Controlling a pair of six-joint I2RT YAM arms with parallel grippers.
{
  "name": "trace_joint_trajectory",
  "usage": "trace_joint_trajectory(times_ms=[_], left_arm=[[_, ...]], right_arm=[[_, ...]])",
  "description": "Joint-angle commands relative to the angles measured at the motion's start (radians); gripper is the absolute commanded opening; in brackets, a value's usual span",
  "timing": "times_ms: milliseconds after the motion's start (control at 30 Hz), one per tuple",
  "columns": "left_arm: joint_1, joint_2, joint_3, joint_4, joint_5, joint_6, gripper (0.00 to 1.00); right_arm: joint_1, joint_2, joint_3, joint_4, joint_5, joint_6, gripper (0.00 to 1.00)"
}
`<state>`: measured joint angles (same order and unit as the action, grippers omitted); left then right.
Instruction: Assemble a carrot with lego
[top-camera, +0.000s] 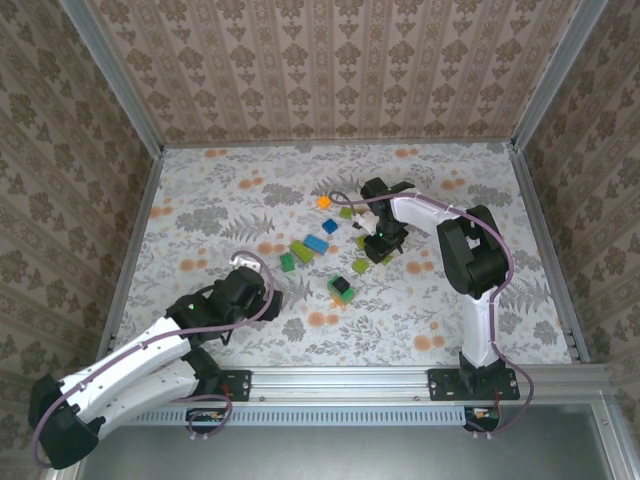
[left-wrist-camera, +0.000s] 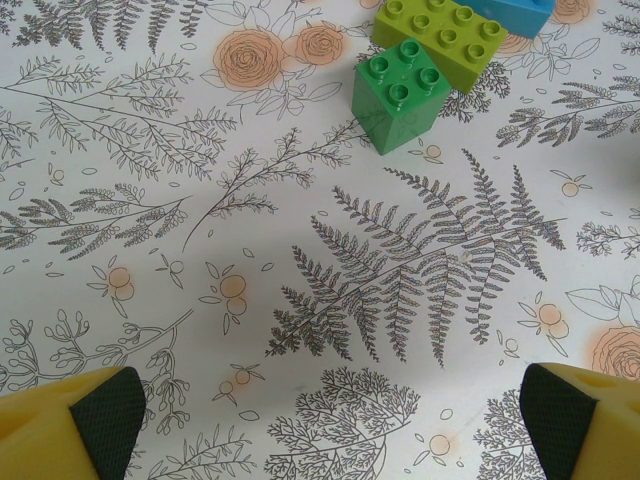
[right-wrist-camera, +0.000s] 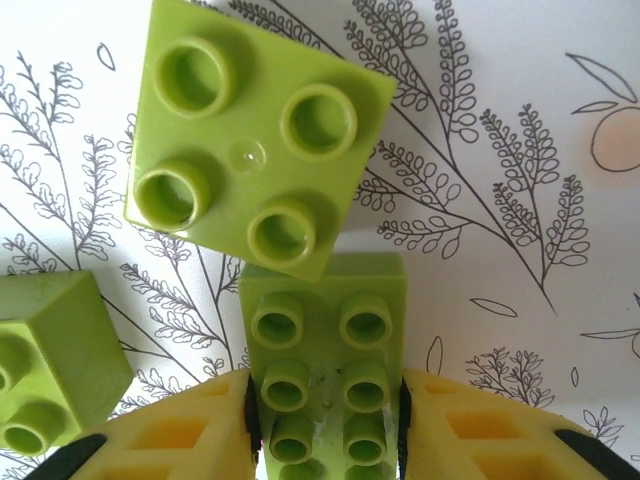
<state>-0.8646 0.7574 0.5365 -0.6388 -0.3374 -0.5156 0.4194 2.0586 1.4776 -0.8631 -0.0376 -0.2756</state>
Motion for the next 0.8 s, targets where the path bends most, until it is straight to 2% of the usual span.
trace_joint_trajectory(times_ms=[0, 167, 433, 567, 700, 767], left_arm=[[-0.008, -0.004, -0.003, 0.007, -0.008, 0.017, 1.00], [-0.008, -0.004, -0.004, 0.008, -0.007, 0.017, 1.00], [-0.008, -0.002, -0.004, 0.009, -0.004, 0.020, 1.00], [-0.011, -0.006, -0.009, 0.022, 0.022, 0.033, 1.00], [-0.021, -0.022, -0.020, 0.036, 0.048, 0.046, 1.00], [-0.028, -0.041, -0.028, 0.049, 0.069, 0.061, 1.00]], right_arm=[[0.004, -0.015, 0.003, 0.019, -0.056, 0.042, 0.36], [0.007, -0.101, -0.025, -0.005, -0.051, 0.130, 0.32], [0.028, -0.312, -0.166, -0.043, 0.059, 0.337, 0.30], [0.111, -0.421, -0.221, -0.065, 0.027, 0.393, 0.31], [0.200, -0.500, -0.212, -0.125, 0.032, 0.426, 0.31], [0.231, -0.534, -0.194, -0.139, -0.009, 0.440, 0.31]])
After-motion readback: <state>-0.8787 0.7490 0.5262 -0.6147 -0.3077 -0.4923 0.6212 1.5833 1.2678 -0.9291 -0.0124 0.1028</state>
